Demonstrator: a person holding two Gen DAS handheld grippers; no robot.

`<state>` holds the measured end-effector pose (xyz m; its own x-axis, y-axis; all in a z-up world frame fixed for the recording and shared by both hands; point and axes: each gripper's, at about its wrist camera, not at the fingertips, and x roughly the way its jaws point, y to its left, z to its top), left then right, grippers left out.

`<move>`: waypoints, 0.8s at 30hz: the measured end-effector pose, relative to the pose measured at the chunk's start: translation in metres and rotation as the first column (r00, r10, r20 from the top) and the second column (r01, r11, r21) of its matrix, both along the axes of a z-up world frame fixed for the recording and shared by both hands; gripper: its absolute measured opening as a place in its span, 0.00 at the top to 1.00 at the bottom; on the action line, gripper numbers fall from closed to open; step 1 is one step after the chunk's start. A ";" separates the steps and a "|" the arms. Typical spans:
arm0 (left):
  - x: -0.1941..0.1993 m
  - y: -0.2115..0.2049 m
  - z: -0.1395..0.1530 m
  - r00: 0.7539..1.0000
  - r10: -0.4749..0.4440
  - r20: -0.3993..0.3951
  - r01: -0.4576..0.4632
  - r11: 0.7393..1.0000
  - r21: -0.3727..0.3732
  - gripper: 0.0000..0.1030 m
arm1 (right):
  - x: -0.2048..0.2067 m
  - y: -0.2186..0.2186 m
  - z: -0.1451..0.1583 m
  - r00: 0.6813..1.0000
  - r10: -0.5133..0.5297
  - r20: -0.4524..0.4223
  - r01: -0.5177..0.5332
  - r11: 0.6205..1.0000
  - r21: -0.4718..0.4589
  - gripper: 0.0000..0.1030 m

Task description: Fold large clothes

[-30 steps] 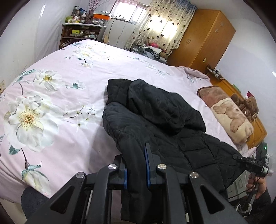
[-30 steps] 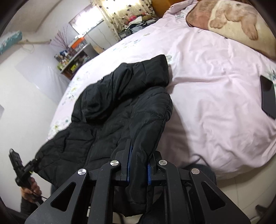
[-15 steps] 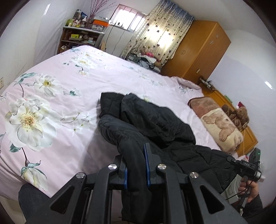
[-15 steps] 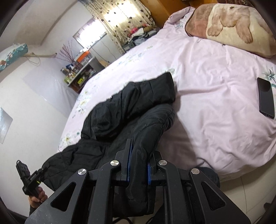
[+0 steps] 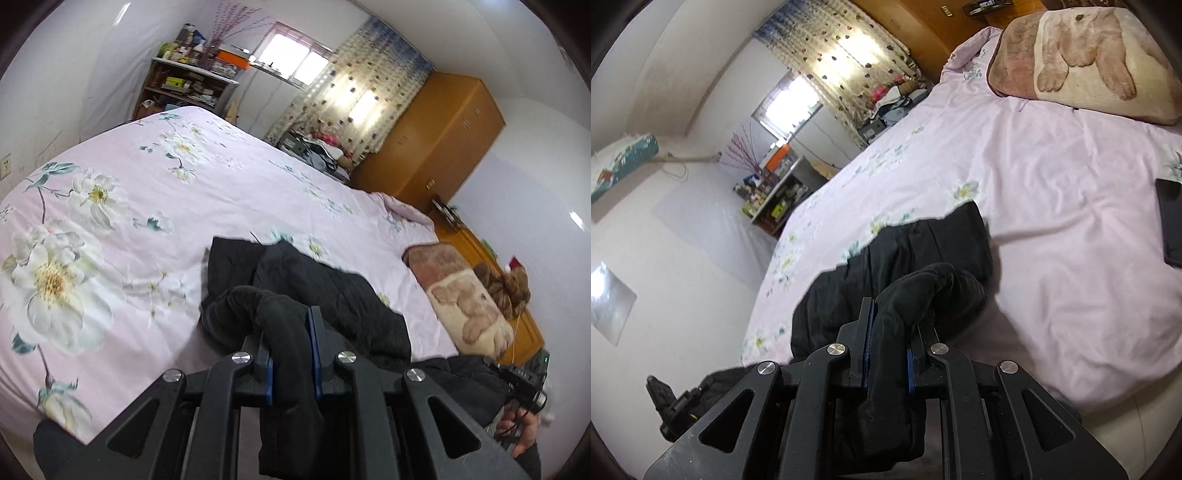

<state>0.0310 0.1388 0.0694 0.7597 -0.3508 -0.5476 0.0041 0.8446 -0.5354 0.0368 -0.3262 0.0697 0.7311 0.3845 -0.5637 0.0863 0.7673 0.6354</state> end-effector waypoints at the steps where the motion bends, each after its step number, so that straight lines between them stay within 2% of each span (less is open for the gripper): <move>1: 0.008 0.001 0.001 1.000 0.008 0.001 -0.008 1.000 -0.004 0.85 | 0.006 -0.002 0.001 1.000 -0.005 0.001 0.005 1.000 0.000 0.87; 7: 0.062 -0.001 0.004 1.000 0.020 0.009 -0.020 1.000 0.019 0.85 | 0.060 -0.002 0.005 1.000 -0.021 0.002 0.021 1.000 -0.010 0.87; 13: 0.121 -0.002 -0.009 0.999 0.015 -0.028 -0.014 0.999 0.049 0.85 | 0.119 -0.002 -0.008 0.998 -0.033 -0.051 0.032 0.999 -0.020 0.87; 18: 0.169 -0.003 -0.033 0.996 0.024 -0.087 -0.018 0.997 0.072 0.85 | 0.170 0.006 -0.027 0.992 -0.027 -0.122 0.019 0.998 -0.063 0.86; 24: 0.224 -0.007 -0.081 0.979 0.032 -0.200 -0.010 0.994 0.107 0.84 | 0.220 0.014 -0.065 0.973 -0.026 -0.228 0.000 0.994 -0.109 0.85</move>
